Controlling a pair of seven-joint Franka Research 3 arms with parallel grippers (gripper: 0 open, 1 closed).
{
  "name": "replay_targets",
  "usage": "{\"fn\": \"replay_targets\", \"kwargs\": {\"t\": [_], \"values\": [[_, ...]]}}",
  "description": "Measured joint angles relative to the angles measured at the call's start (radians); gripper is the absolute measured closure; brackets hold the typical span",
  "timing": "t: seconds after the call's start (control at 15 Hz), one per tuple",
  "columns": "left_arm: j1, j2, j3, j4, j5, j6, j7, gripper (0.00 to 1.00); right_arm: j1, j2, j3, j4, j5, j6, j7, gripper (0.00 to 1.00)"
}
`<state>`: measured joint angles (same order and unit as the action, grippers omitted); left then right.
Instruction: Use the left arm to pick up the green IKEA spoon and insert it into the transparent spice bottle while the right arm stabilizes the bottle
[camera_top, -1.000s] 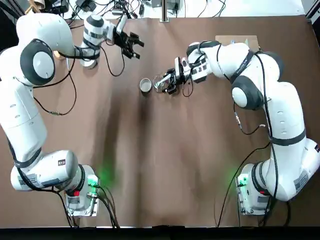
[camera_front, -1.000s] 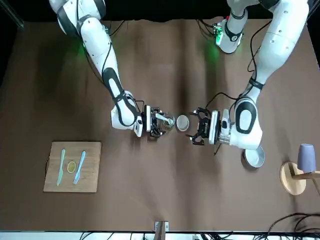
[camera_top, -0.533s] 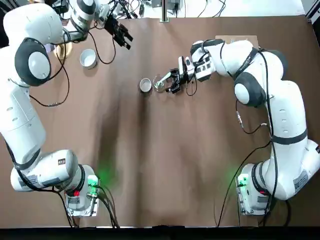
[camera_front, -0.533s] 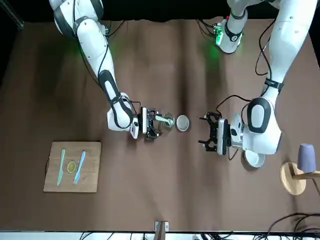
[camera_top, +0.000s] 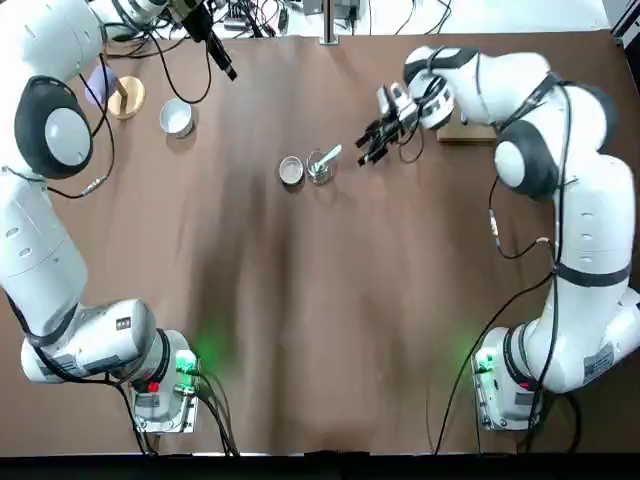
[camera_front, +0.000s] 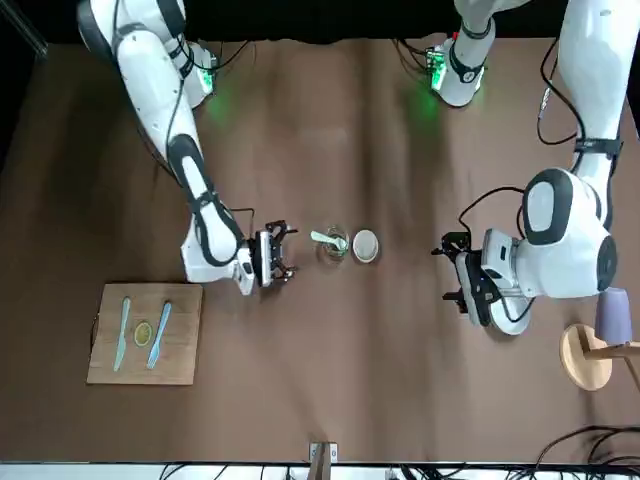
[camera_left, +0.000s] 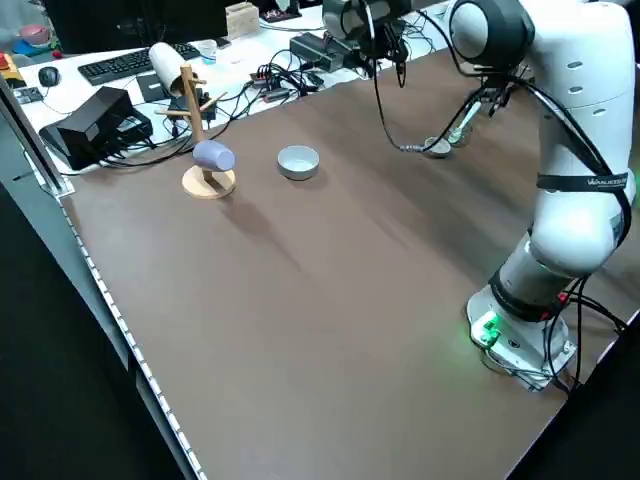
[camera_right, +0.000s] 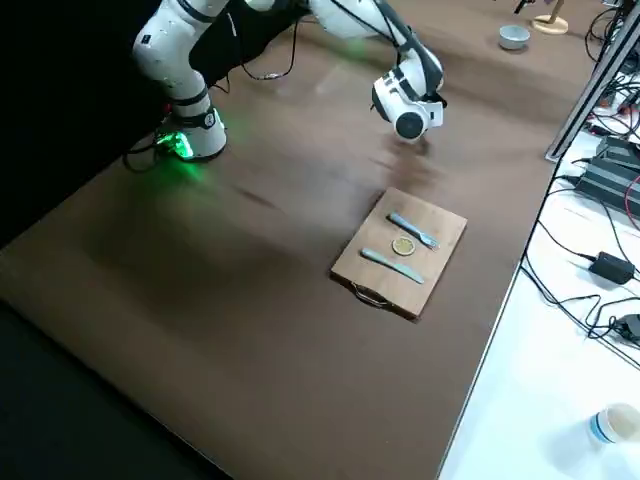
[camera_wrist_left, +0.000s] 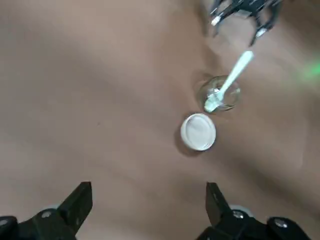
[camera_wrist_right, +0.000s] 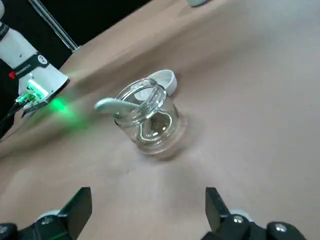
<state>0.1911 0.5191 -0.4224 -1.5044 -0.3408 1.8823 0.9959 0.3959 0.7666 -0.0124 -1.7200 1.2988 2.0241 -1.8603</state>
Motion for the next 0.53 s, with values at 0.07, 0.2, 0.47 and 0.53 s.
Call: {"fn": "replay_targets", "kwargs": {"t": [0.07, 0.2, 0.47, 0.53], "values": [[0.000, -0.014, 0.000, 0.002, 0.038, 0.000, -0.065, 0.00, -0.024, -0.031, -0.003, 0.004, -0.069, -0.013, 0.082, 0.00], [-0.003, -0.039, 0.001, 0.003, 0.136, 0.000, -0.210, 0.00, -0.084, -0.097, -0.006, 0.021, -0.217, -0.038, 0.237, 0.00], [-0.005, -0.093, 0.002, 0.003, 0.333, -0.014, -0.567, 0.00, -0.253, -0.205, -0.014, 0.110, -0.527, -0.164, 0.570, 0.00], [-0.005, -0.102, 0.005, 0.003, 0.345, -0.031, -0.632, 0.00, -0.282, -0.210, -0.015, 0.146, -0.600, -0.184, 0.629, 0.00]]}}
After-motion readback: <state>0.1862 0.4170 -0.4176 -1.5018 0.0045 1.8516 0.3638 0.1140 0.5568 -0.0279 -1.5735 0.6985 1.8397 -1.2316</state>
